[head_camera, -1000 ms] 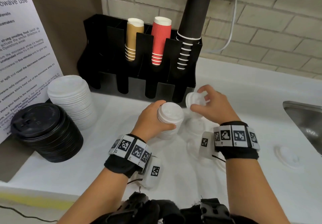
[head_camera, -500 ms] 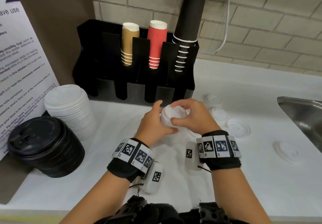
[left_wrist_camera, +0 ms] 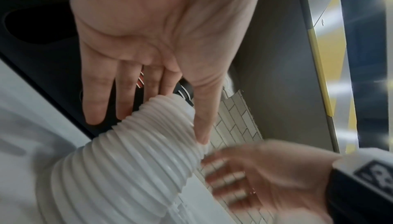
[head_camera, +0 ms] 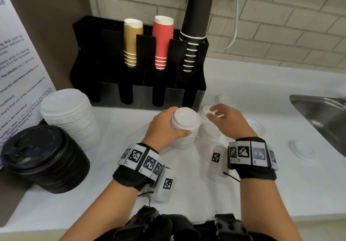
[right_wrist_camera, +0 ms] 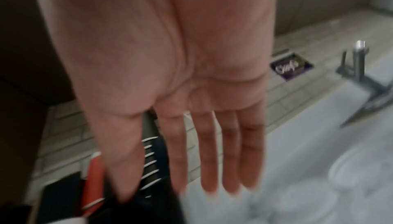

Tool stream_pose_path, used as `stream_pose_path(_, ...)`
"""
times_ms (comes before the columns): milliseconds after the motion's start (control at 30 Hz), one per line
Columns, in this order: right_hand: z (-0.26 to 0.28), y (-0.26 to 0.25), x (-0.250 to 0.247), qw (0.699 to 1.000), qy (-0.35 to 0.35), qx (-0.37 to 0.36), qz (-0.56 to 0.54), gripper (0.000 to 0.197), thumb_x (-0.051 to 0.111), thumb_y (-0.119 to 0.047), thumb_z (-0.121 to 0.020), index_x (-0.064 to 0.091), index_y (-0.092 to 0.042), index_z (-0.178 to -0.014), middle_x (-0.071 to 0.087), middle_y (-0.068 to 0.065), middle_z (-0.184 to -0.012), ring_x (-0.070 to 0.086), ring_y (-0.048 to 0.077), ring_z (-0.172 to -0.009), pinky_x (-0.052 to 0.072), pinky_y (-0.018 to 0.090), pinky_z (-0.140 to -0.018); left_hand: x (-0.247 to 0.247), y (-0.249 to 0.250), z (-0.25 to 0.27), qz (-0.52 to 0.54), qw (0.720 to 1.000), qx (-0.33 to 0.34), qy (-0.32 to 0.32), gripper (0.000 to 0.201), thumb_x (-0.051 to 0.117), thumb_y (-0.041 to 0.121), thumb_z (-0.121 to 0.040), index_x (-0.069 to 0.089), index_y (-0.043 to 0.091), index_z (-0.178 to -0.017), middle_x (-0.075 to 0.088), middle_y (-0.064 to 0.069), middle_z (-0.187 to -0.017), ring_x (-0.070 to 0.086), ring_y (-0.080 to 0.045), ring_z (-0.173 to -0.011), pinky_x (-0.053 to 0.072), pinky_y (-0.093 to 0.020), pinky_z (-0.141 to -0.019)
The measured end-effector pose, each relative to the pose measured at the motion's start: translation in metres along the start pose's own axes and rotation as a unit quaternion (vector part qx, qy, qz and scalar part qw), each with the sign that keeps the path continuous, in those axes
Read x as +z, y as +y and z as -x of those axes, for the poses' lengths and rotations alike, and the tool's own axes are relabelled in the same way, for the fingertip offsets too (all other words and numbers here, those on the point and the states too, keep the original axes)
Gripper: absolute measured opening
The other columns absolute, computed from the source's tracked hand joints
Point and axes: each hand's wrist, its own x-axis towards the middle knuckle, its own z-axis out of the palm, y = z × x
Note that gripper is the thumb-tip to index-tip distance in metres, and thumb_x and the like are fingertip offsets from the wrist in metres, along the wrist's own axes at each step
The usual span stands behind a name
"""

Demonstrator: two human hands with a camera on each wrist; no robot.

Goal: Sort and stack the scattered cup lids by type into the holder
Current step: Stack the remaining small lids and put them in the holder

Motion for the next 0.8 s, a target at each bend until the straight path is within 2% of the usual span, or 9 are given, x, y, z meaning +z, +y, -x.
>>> stream_pose_path(67,0.006,0.015,-0.008,0.990,-0.071,0.079,0.091,0.039,0.074,-0.037,-0.080,0.059,-0.024,-0.113,0.059,0.002,-0.111,0.052,0.013,-0.092,0.038,0.024,-0.078,0.001,0.000,0.001,0.003,1.000,0.001,-0.006,0.066,0.084,0.027,-0.073,0.052,0.023,-0.130,0.054,0.010,-0.116,0.049,-0.012,-0.107,0.044,-0.032,-0.095)
stream_pose_path(167,0.019,0.024,-0.009,0.971,-0.144,0.144,0.122,0.056,0.085,-0.033,-0.066,0.056,-0.025,-0.112,0.054,-0.004,-0.098,0.054,0.015,-0.087,0.040,0.025,-0.069,0.002,-0.001,0.001,0.008,1.000,-0.004,-0.011,0.066,0.082,0.028,-0.075,0.049,0.023,-0.131,0.054,0.009,-0.119,0.047,-0.011,-0.107,0.042,-0.031,-0.093)
stream_pose_path(267,0.025,0.025,-0.002,0.961,-0.173,0.155,0.152,0.066,0.087,-0.031,-0.061,0.051,-0.026,-0.117,0.050,-0.002,-0.108,0.053,0.019,-0.096,0.040,0.030,-0.074,0.004,-0.001,0.002,0.021,1.000,-0.007,-0.003,0.066,0.083,0.028,-0.074,0.048,0.025,-0.130,0.051,0.012,-0.116,0.047,-0.011,-0.107,0.040,-0.028,-0.090)
stream_pose_path(433,0.028,0.024,0.009,0.952,-0.195,0.144,0.187,0.072,0.087,-0.029,-0.060,0.047,-0.025,-0.119,0.048,0.000,-0.110,0.052,0.019,-0.093,0.039,0.027,-0.065,0.005,-0.001,0.003,0.028,1.000,-0.010,0.000,0.065,0.083,0.028,-0.074,0.049,0.025,-0.129,0.050,0.012,-0.116,0.047,-0.011,-0.108,0.041,-0.030,-0.092)
stream_pose_path(533,0.029,0.025,0.010,0.951,-0.197,0.137,0.194,0.069,0.084,-0.028,-0.063,0.046,-0.024,-0.120,0.046,0.000,-0.108,0.052,0.019,-0.090,0.037,0.025,-0.060,0.006,-0.001,0.004,0.028,1.000,-0.008,-0.002,0.066,0.085,0.028,-0.072,0.050,0.025,-0.128,0.052,0.012,-0.116,0.048,-0.011,-0.108,0.043,-0.034,-0.095)
stream_pose_path(633,0.031,0.025,0.000,0.961,-0.181,0.131,0.166,0.060,0.079,-0.031,-0.067,0.047,-0.026,-0.117,0.049,-0.002,-0.105,0.053,0.017,-0.091,0.039,0.027,-0.067,0.006,-0.001,0.004,0.029,1.000,-0.008,0.005,0.068,0.086,0.028,-0.070,0.051,0.025,-0.128,0.053,0.011,-0.118,0.048,-0.010,-0.107,0.043,-0.032,-0.094)
stream_pose_path(700,0.032,0.023,-0.013,0.978,-0.148,0.107,0.101,0.055,0.079,-0.034,-0.068,0.049,-0.029,-0.113,0.052,-0.006,-0.098,0.055,0.012,-0.086,0.041,0.025,-0.067,0.007,-0.002,0.003,0.030,0.999,-0.007,0.013,0.068,0.085,0.027,-0.071,0.051,0.024,-0.129,0.054,0.011,-0.120,0.048,-0.010,-0.107,0.041,-0.029,-0.093)
stream_pose_path(800,0.031,0.011,-0.027,0.997,-0.060,0.034,-0.015,0.048,0.081,-0.039,-0.067,0.054,-0.033,-0.106,0.059,-0.008,-0.093,0.059,0.005,-0.080,0.041,0.016,-0.059,0.008,-0.003,0.003,0.034,0.999,-0.004,0.021,0.067,0.086,0.026,-0.070,0.053,0.024,-0.128,0.055,0.013,-0.115,0.050,-0.009,-0.106,0.040,-0.024,-0.087)
